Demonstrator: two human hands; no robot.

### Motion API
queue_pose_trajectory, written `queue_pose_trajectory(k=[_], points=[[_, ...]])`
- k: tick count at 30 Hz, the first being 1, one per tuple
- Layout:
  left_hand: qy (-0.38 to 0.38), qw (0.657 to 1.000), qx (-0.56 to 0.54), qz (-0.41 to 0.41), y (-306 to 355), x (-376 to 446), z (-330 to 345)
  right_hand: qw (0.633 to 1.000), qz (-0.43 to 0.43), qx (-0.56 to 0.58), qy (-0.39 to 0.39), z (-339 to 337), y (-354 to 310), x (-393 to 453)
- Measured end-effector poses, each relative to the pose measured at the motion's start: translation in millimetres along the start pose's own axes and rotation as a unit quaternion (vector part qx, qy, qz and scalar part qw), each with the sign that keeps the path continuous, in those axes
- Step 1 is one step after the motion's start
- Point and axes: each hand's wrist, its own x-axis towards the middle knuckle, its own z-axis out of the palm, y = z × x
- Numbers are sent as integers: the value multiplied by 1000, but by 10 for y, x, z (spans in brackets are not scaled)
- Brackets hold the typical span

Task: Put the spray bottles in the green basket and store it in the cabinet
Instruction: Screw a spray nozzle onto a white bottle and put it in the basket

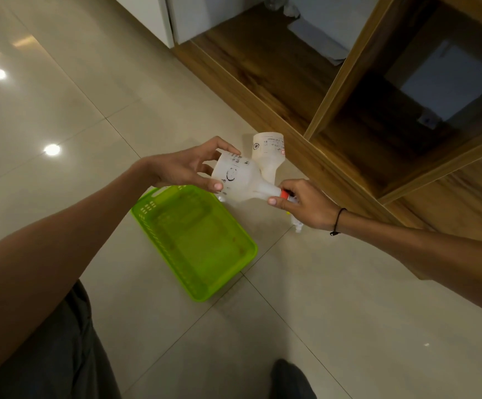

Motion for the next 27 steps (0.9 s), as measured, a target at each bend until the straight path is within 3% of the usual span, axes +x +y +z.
queue_pose_trajectory(k=[6, 11, 16, 21, 24, 27], points=[[16, 996, 63, 58, 58, -45, 81, 1000, -10, 2, -28, -98, -61, 17], [31, 990, 129, 39, 96, -144, -19, 1000, -21, -19, -4, -65, -268, 57], [57, 954, 293, 1, 137, -286, -92, 991, -83, -79, 66, 41, -588, 116], [63, 890, 449, -50, 12, -494, -119, 984, -130, -90, 78, 121, -826, 280], [80, 864, 492, -67, -126, -578, -45, 982, -144, -79, 90, 113, -961, 403], [98, 862, 492, -70, -249, -674, -25, 978, -178, -72, 79, 131, -1113, 511]])
